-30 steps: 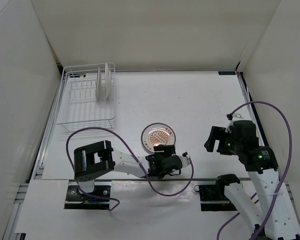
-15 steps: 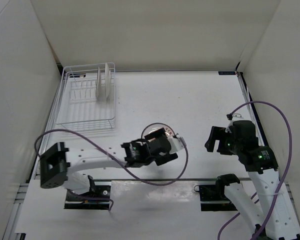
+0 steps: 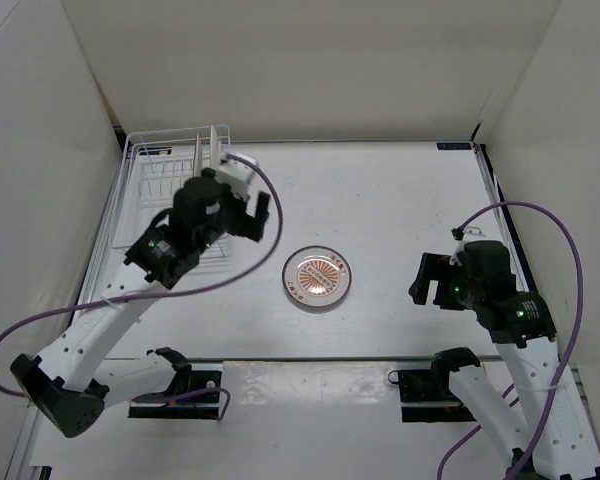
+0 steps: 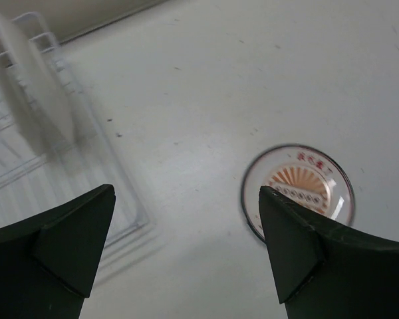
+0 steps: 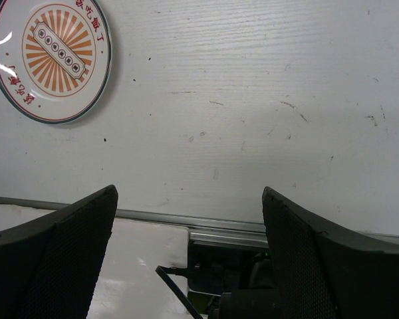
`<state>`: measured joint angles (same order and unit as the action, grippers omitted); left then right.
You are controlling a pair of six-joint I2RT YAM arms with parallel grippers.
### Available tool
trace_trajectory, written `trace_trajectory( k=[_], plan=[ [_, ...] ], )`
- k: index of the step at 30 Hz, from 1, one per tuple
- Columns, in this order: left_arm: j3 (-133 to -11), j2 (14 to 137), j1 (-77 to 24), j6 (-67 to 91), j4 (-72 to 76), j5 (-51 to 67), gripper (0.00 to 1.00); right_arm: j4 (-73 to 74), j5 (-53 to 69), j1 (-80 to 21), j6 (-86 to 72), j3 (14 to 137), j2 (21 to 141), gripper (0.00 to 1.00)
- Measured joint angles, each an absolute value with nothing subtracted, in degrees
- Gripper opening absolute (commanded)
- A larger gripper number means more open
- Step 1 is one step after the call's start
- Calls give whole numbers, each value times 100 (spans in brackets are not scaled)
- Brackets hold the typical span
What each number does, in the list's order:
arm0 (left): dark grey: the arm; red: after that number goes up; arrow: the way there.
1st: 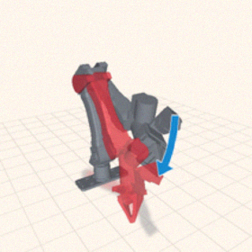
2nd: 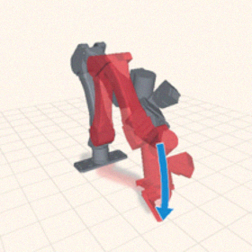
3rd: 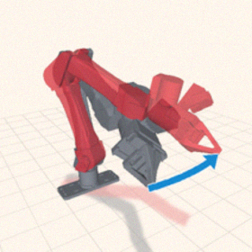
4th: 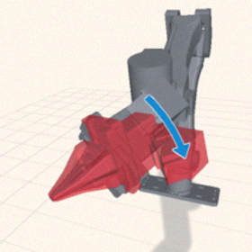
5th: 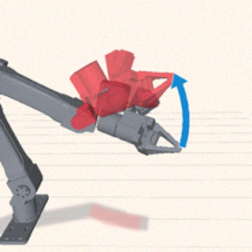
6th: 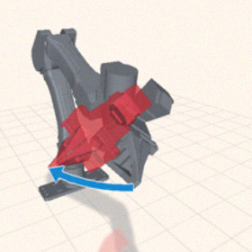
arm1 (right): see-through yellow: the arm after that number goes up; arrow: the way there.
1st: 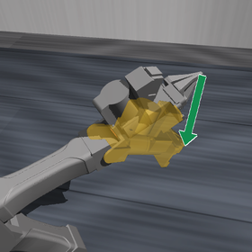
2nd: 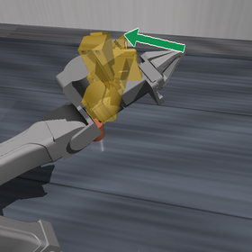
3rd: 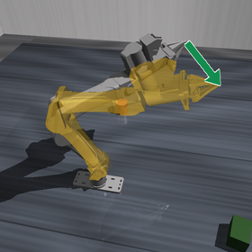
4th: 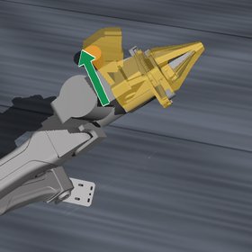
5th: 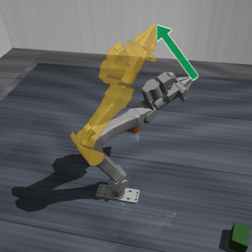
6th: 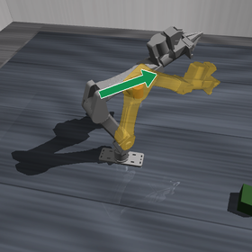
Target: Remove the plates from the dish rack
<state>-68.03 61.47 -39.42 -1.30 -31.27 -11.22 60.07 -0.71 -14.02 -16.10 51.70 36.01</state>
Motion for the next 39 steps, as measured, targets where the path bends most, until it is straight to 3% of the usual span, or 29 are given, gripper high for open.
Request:
trace_trajectory(
  k=[7,11,24,34,39],
  plan=[
    [-7828,7413,-1369,342,-2908,-388,82,5990,89,-1439,-1597,5170,3723,90],
    [-8503,8694,-709,508,-2775,-220,82,5988,187,-1444,-1573,5186,3872,90],
    [-9542,10538,-167,604,-2340,-250,81,5870,228,-1529,-1424,5199,4348,90],
    [-9592,10630,56,602,-1992,-84,81,5800,204,-1546,-1367,5210,4600,90],
    [-9891,10927,148,602,-1944,23,72,5789,193,-1551,-1345,5225,4650,90]
  ],
)
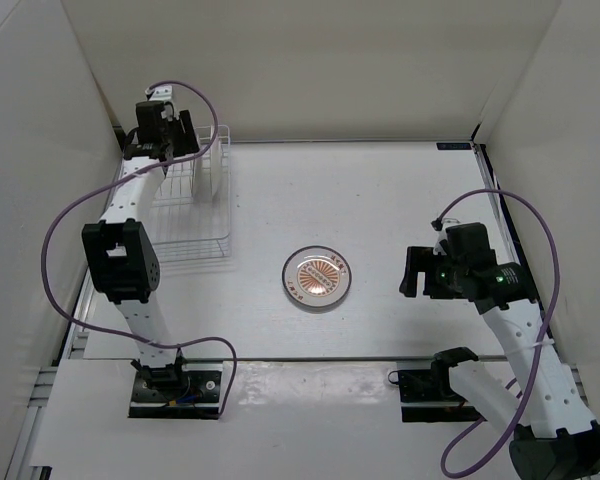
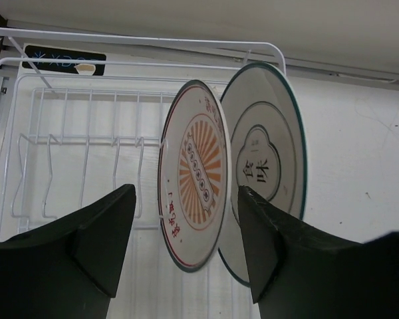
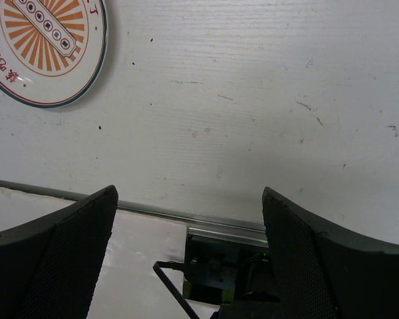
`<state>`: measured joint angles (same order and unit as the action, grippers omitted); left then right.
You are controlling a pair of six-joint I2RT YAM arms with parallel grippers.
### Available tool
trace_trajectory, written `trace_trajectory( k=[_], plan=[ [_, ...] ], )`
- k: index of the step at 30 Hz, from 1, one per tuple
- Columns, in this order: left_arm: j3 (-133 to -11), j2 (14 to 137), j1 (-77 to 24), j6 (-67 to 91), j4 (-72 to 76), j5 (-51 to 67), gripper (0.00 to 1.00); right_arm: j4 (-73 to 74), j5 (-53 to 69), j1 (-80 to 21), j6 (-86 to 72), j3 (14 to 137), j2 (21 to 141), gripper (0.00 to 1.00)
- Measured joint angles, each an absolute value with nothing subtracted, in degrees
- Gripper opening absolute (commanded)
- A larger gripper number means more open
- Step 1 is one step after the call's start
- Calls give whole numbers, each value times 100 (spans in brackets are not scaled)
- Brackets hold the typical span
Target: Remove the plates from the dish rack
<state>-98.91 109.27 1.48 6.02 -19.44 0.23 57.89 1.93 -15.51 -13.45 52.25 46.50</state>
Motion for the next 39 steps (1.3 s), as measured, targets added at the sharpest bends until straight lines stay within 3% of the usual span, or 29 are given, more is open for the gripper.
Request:
trace_trajectory(
  k=[8,14,18,33,39],
  plan=[
    [-10409,11705,213,510,-2099,97,68,5780,148,-1551,-1328,5236,4646,90],
    [-10403,11876,270,364,-2189,110,76,5734,145,-1551,-1306,5236,4646,90],
    [-10012,11760,279,333,-1903,86,88,5697,145,-1551,-1304,5236,4644,90],
    [-9380,10514,145,403,-1417,156,89,5684,145,-1551,-1304,5236,4622,90],
    [-9559,10388,56,392,-1221,298,77,5684,145,-1551,-1304,5236,4619,90]
  ],
)
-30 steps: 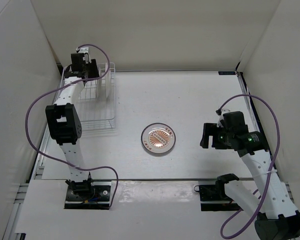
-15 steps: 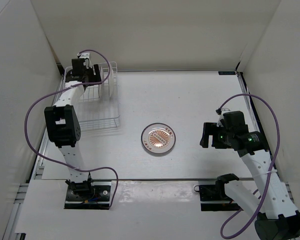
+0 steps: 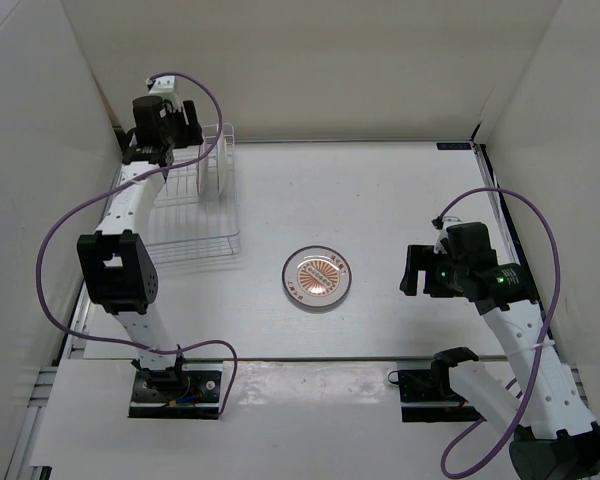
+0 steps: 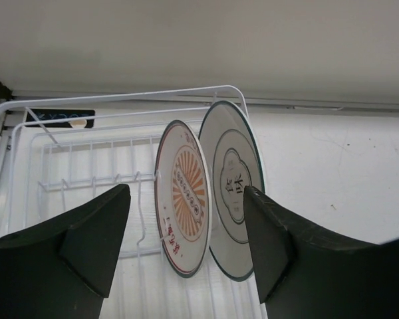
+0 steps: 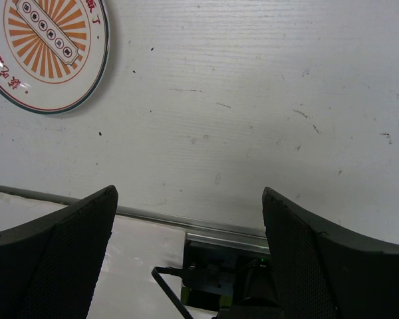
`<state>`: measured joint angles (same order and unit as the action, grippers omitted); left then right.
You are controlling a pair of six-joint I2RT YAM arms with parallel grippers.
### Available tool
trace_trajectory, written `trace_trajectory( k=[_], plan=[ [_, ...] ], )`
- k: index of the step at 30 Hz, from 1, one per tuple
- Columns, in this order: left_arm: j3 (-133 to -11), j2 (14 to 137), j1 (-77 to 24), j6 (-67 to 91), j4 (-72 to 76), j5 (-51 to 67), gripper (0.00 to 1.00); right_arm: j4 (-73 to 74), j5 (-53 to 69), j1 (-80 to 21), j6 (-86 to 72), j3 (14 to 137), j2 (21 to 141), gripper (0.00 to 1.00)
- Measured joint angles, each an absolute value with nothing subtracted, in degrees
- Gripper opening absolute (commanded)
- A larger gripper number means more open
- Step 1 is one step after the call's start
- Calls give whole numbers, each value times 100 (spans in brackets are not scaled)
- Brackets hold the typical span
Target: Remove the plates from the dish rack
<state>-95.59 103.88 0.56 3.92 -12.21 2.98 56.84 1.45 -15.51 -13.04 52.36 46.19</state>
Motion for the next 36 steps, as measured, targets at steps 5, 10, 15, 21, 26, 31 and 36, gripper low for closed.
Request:
trace_trajectory(
  k=[5,10,15,21,26,31,36],
  plan=[
    [-9561,10680,27,390,-1299,390,75,5684,139,-1551,-1304,5236,4587,90],
    [-9561,11102,-38,388,-1380,421,75,5684,121,-1551,-1302,5236,4545,90],
    [-9577,11502,-99,388,-1546,569,64,5688,121,-1551,-1302,5236,4539,90],
    [-9581,11692,-121,342,-1678,668,38,5688,121,-1551,-1302,5236,4484,90],
    [-9583,11662,-121,165,-1616,600,17,5688,121,-1551,-1302,5236,4466,90],
    [-9513,11489,-104,45,-1634,580,4,5686,123,-1551,-1299,5236,4484,90],
    [-9421,11334,-113,-165,-1806,604,1,5686,130,-1551,-1302,5236,4510,90]
  ],
)
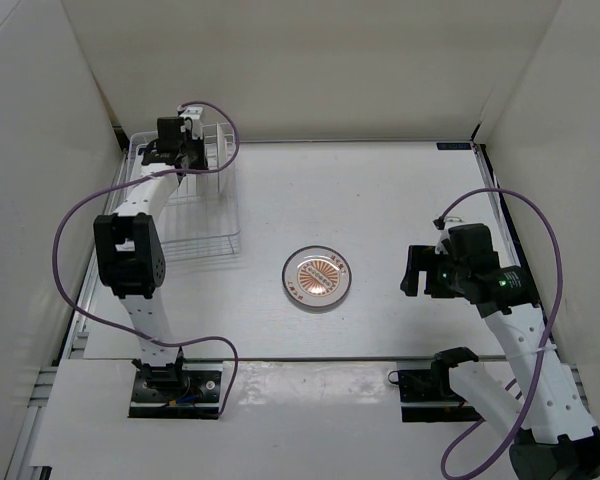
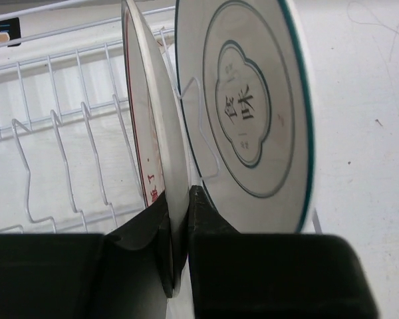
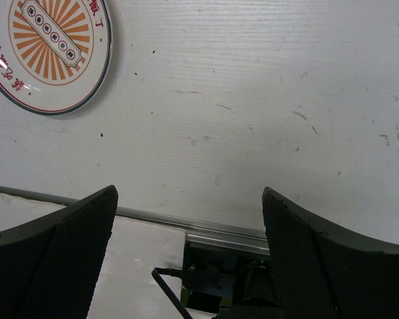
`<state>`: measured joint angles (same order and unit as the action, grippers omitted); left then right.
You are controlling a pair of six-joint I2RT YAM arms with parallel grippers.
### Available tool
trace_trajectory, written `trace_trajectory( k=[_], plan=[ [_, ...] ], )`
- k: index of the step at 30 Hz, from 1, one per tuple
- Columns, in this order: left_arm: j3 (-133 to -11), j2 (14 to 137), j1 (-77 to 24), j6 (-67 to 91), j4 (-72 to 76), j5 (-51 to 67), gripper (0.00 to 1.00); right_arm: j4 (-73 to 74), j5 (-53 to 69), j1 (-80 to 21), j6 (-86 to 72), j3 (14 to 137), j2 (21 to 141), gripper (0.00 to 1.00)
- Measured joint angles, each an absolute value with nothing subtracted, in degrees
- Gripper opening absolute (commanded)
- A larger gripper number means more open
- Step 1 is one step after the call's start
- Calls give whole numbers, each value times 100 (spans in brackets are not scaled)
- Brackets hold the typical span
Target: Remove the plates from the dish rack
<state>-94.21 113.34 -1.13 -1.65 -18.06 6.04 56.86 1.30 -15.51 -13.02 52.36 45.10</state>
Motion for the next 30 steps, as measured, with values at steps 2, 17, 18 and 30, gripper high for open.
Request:
trace_trajectory(
  k=[2,17,18,30],
  plan=[
    [-9421,11212,-117,-244,-1920,644,1,5686,148,-1551,-1302,5236,4510,90],
    [-9719,8250,-945,-563,-2764,279,1,5710,121,-1551,-1352,5238,4226,90],
    [-9614,7953,-1391,-626,-2744,198,1,5710,121,-1551,-1361,5236,4174,90],
    [-6838,7323,-5802,-2134,-2779,-1686,1,5719,-252,-1562,-1468,5050,3474,90]
  ],
)
